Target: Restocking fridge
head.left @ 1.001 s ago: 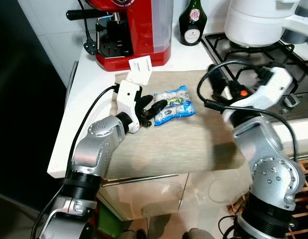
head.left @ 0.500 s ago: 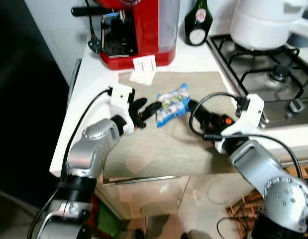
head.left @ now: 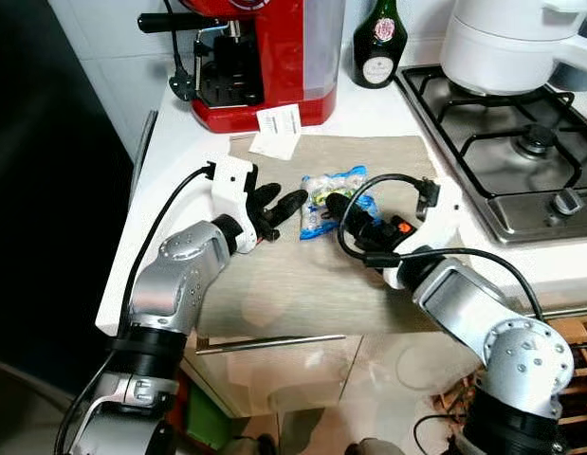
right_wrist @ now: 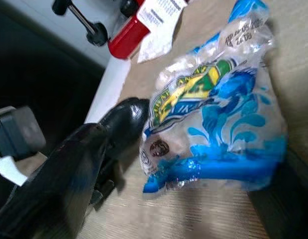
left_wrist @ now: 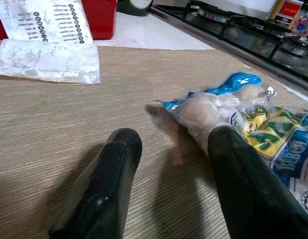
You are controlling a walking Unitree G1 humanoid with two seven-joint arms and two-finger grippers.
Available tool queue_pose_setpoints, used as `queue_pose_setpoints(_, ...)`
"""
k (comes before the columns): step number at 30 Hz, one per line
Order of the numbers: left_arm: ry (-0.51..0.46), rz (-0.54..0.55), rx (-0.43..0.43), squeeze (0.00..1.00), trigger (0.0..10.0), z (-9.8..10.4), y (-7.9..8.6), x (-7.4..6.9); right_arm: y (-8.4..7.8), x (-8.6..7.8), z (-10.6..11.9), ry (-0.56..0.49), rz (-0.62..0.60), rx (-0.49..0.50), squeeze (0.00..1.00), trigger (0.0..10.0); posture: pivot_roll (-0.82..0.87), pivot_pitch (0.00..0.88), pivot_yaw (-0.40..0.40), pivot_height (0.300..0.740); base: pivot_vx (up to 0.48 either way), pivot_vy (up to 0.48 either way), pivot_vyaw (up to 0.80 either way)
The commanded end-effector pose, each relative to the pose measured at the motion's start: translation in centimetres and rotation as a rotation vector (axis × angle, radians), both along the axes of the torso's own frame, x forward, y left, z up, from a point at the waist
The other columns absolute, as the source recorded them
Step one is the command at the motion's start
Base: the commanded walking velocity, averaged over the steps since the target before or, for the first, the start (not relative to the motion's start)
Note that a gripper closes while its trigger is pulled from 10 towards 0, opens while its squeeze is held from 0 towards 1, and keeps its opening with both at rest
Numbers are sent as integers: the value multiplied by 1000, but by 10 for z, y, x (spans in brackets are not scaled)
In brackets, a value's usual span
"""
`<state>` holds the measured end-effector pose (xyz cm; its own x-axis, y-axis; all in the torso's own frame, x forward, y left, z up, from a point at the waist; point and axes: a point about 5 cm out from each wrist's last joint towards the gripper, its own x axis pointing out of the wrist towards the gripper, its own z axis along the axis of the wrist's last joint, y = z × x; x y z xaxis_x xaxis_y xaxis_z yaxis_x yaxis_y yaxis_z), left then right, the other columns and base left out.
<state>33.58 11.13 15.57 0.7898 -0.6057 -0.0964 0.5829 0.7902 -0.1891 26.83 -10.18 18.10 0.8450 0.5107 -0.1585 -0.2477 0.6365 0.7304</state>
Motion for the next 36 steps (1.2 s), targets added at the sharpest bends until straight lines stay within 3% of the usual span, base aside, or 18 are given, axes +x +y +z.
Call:
queue_pose_setpoints(1, 174, 47, 43, 0, 10000, -37, 10, -7, 12, -2, -14, 70, 21, 65, 0, 0, -153, 74, 58, 740, 0, 0, 0)
queue_pose_setpoints(7, 172, 46, 40, 0, 10000, -36, 10, -6, 11, 3, -22, 90, 3, 53, 0, 0, -151, 76, 64, 740, 0, 0, 0)
queue_pose_setpoints(10, 170, 36, 39, 0, 10000, -34, 8, -6, 11, 13, -17, 52, -28, 63, 0, 0, -149, 77, 71, 740, 0, 0, 0)
queue_pose_setpoints(26, 147, 21, 41, 0, 10000, -26, 8, -5, 20, 25, -7, -48, -27, 61, 0, 0, -116, 76, 75, 740, 0, 0, 0)
queue_pose_setpoints(36, 74, 32, 40, 0, 10000, -6, 9, -2, 25, 31, 23, -205, -36, 151, 0, 0, -96, 57, 65, 740, 0, 0, 0)
